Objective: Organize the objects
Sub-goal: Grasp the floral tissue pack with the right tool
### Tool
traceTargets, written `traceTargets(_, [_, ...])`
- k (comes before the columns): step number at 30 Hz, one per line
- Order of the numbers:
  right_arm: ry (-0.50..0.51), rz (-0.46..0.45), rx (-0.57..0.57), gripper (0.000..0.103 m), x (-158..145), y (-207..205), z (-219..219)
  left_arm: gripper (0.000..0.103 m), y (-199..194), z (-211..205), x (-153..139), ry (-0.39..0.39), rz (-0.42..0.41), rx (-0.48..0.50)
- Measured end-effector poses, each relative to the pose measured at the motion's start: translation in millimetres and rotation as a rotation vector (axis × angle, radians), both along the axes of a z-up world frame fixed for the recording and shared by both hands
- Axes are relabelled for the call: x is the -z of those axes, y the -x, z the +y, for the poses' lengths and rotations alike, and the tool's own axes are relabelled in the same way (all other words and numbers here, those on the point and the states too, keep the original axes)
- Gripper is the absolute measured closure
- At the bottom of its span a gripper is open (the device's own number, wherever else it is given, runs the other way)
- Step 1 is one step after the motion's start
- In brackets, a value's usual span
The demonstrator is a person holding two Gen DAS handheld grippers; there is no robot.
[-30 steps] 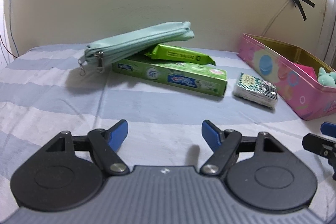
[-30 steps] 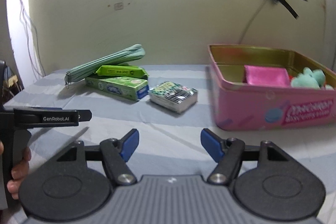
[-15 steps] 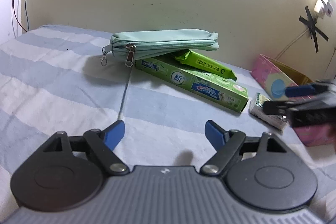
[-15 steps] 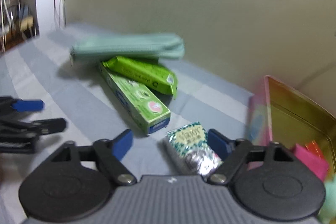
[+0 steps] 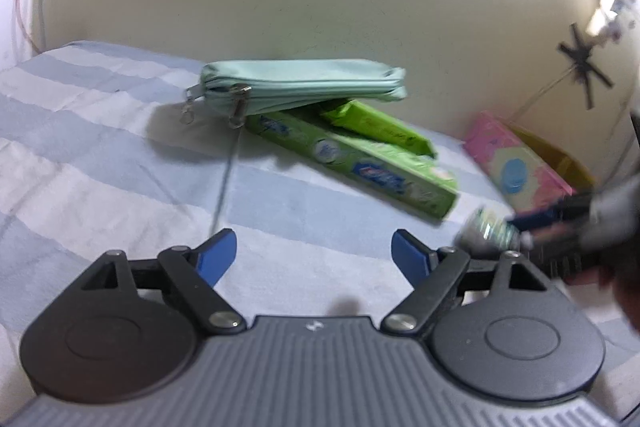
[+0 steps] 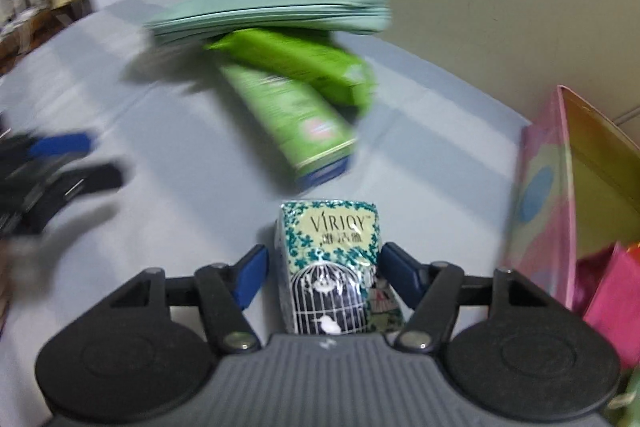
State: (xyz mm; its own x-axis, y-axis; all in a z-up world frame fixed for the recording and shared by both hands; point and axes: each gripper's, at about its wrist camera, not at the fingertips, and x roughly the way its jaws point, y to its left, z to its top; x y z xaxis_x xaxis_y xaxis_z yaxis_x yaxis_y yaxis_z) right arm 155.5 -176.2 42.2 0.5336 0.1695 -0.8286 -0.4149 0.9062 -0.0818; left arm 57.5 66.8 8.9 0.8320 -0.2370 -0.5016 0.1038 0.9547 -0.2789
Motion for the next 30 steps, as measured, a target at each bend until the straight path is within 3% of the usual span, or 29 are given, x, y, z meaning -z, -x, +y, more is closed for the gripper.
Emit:
traceTargets(2, [0.004,-0.051,-0.045,0.037,3.1,37.3,9.7,0.017,5.0,-1.0,-2.1,0.04,-0.032,0.061])
traceTargets(4, [-0.016,-0.115,-0.071,0.037,5.5,75.9,16.9,0.017,8.0,-2.6,-1.8,0.129,-0.035,0.17])
traceTargets(5, [-0.041,-0.114,-0.085,0.031,6.8,91.7,19.0,0.017,8.7,-4.4,-1.0,0.163,-0.029,0.221])
traceTargets(10, [-0.141,-0.209,-0.028,0.018,9.6,151.3,5.7,0.018,18.8,-18.5,-4.6,0.193,-0.038,0.361])
traceTargets(16, [-0.219,-0.212,0.078,0.018,13.2,162.4,-16.7,0.02,32.4,-35.5,-6.3,0.244,0.017,0.472])
traceTargets(20, [-0.218,-0.217,0.091,0.018,22.1,170.4,-20.2,0.026,40.8,-57.5,-0.9,0.194,0.06,0.541])
traceTargets(22, [-0.205,-0.234,0.078,0.021,23.4,175.5,-18.6,0.032,41.7,-69.5,5.2,0.174,0.101,0.563])
traceTargets(23, [-0.202,-0.243,0.071,0.029,26.1,175.6,-18.0,0.041,42.1,-74.2,8.4,0.171,0.12,0.574])
traceTargets(24, [-0.202,-0.252,0.065,0.041,26.1,177.1,-17.3,0.043,42.7,-79.0,11.2,0.168,0.13,0.58])
traceTargets(25, [-0.201,-0.262,0.062,0.046,25.9,177.7,-17.0,0.044,45.2,-84.1,10.6,0.148,0.119,0.579])
traceTargets(30, [-0.236,-0.293,0.098,0.05,21.3,176.0,-29.0,0.044,42.5,-96.4,-2.0,0.142,0.115,0.568])
